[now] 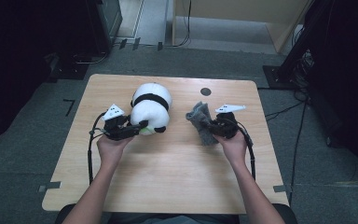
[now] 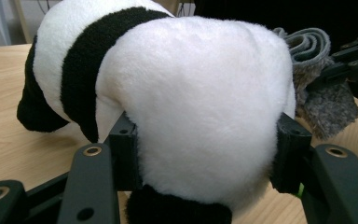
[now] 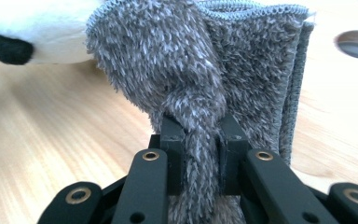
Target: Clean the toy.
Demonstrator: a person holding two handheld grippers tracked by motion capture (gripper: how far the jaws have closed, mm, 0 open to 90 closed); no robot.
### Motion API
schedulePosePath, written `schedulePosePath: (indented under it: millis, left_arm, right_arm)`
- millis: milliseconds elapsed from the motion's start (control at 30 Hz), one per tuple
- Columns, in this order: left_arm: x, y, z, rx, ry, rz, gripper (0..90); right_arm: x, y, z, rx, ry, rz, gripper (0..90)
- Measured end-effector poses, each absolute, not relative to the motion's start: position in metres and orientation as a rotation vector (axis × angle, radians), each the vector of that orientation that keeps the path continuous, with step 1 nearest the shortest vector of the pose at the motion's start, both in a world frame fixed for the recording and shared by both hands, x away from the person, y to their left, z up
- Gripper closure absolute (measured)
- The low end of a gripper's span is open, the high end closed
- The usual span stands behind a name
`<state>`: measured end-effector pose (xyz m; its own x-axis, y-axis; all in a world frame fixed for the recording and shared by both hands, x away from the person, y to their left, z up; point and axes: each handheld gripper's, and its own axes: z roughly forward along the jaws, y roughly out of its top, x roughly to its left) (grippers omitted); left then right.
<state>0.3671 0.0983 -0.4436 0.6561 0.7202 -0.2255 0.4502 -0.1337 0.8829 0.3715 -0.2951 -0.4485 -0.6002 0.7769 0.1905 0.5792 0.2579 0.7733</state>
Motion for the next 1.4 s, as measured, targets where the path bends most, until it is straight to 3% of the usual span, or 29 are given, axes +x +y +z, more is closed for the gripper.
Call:
schedulePosePath:
  millis: [467,900,1233,1400]
  left_arm:
    - [0.379,0.129,-0.444,1.742,1.006,0.339,41.1]
    - [0.390,0.152,-0.460,1.733,1.058,0.329,39.3]
    - [0.397,0.148,-0.472,1.801,1.056,0.342,31.0]
    - [0.398,0.148,-0.475,1.831,1.052,0.324,24.1]
  right_arm:
    - [0.377,-0.342,-0.439,1.367,2.159,1.237,77.1]
    - [0.394,-0.361,-0.466,1.478,2.136,1.147,76.3]
    - [0.408,-0.368,-0.490,1.550,2.124,1.110,71.9]
    - [0.410,-0.369,-0.493,1.555,2.121,1.085,64.0]
